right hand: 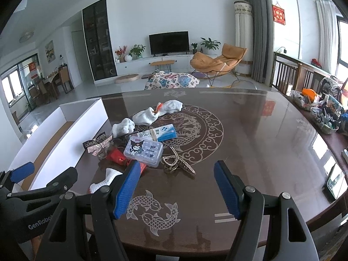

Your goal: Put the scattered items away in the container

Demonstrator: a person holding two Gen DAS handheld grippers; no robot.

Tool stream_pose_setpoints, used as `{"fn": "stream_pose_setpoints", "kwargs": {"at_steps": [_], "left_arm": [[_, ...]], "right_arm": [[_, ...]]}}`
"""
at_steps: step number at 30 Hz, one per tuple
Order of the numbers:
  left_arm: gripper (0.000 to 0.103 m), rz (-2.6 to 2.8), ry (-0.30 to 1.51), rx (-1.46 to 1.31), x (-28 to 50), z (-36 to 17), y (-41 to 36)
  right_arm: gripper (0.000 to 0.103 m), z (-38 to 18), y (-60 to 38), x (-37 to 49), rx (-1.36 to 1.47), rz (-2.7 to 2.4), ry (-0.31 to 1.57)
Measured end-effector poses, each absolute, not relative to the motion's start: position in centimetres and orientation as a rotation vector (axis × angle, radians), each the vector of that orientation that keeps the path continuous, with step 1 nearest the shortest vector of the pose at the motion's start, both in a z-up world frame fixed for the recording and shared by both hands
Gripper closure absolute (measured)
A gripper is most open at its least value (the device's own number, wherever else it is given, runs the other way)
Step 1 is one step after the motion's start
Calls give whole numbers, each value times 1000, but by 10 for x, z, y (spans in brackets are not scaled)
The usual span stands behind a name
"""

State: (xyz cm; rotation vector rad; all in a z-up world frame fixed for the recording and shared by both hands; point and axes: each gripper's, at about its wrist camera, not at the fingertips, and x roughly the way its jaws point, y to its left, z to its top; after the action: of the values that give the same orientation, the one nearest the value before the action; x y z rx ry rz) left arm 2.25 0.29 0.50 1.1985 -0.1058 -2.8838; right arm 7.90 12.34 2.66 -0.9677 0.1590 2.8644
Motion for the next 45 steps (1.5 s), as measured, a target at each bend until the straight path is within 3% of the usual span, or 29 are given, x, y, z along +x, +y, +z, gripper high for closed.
{"fn": "stream_pose_setpoints", "kwargs": {"at_steps": [11, 23, 28, 45], "left_arm": [[0, -2887, -173, 1250, 17, -4, 6], [0, -2966, 43, 1170, 2, 36, -29], [0, -3008, 43, 1095, 8, 55, -30], [0, -3066, 50, 1278, 19, 30, -6]], "right_arm": [[32, 18, 123, 74, -996, 2857, 171], [32, 17, 133, 76, -972, 2838, 228], [32, 19, 132, 77, -953, 2841, 224], [32, 18, 144, 85, -913, 2860, 305]]}}
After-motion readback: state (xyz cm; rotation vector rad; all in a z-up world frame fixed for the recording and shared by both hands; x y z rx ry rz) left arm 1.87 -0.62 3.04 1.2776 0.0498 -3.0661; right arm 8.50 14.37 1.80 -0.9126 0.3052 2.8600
